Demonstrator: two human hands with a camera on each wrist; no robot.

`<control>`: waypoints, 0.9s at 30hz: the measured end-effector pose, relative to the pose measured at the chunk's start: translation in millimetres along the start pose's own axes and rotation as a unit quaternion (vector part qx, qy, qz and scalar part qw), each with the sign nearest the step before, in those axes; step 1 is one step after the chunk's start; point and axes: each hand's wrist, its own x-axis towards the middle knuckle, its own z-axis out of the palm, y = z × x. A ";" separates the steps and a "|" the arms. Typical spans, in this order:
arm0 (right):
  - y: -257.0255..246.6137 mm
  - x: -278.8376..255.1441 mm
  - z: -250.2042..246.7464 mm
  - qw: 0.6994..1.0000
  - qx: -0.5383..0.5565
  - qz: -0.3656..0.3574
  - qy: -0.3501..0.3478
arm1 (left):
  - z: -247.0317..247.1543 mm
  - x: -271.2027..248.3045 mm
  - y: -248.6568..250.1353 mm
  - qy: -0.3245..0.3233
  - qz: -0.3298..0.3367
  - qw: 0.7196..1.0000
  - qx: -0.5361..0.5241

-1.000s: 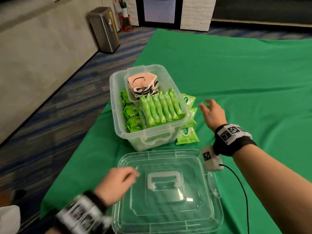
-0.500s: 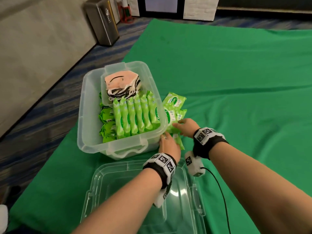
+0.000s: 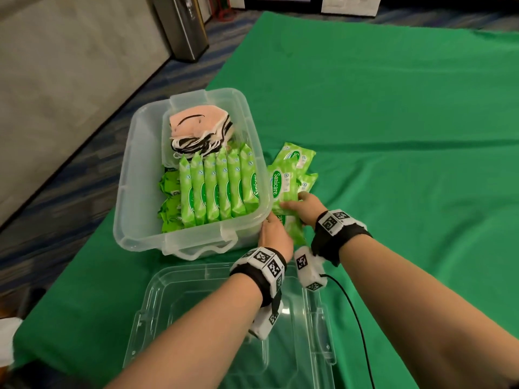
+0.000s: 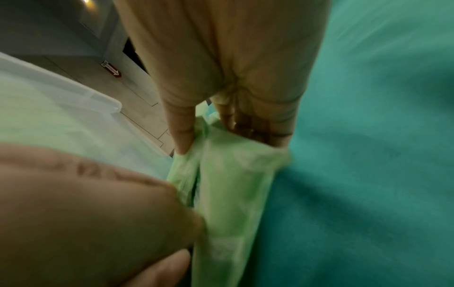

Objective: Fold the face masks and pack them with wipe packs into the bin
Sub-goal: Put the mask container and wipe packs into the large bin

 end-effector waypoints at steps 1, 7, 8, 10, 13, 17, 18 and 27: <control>0.2 -2.4 -1.9 1.000 0.009 -0.010 0.003 | 0.2 0.1 -0.4 -0.002 0.001 1.000 -0.007; 21.6 -10.3 -22.0 0.998 0.019 -0.029 0.048 | 3.7 -2.6 -4.0 0.006 0.006 0.994 -0.112; 26.5 -13.5 -26.1 0.997 0.028 -0.032 0.057 | 4.0 -3.8 -3.4 0.016 0.002 0.990 -0.139; 37.8 -19.8 -34.3 0.996 0.064 -0.035 0.059 | 2.8 -6.0 0.6 0.031 -0.018 0.981 -0.190; 52.2 -33.9 -45.9 0.992 0.106 -0.041 0.057 | 3.1 -2.2 2.6 0.029 -0.068 0.967 -0.242; 68.9 -52.1 -63.2 0.979 0.190 -0.062 0.035 | 12.7 10.1 0.5 -0.017 -0.088 0.954 -0.287; 71.8 -57.0 -67.2 0.977 0.200 -0.068 0.020 | 15.4 12.2 0.7 -0.044 -0.086 0.945 -0.312; 77.1 -84.7 -74.9 0.980 0.166 -0.103 -0.041 | 19.9 15.9 8.1 -0.057 -0.068 0.880 -0.466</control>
